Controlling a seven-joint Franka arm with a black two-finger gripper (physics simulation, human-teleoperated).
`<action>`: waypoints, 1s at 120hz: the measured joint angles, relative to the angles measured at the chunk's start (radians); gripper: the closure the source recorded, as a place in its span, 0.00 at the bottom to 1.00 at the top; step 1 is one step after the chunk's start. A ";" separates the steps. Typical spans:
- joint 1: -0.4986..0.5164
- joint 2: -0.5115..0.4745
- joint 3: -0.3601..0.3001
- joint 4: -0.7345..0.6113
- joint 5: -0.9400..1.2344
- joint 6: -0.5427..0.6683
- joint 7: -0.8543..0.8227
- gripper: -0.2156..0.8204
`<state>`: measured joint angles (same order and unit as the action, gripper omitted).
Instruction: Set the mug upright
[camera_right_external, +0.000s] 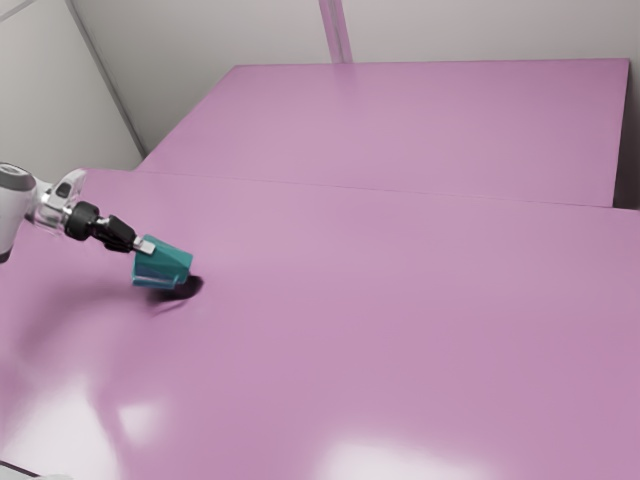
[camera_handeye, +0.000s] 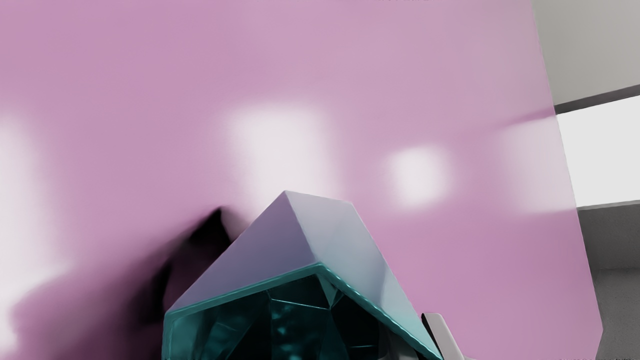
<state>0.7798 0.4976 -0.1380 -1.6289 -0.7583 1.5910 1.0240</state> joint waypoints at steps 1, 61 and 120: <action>-0.002 -0.005 0.000 -0.002 0.001 0.001 0.001 0.93; -0.102 -0.355 -0.194 -0.297 0.447 0.372 -0.124 0.94; -0.143 -0.547 -0.464 -0.547 0.656 0.590 -0.478 0.94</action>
<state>0.6370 -0.0496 -0.6017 -2.1756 -0.1021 2.1807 0.5457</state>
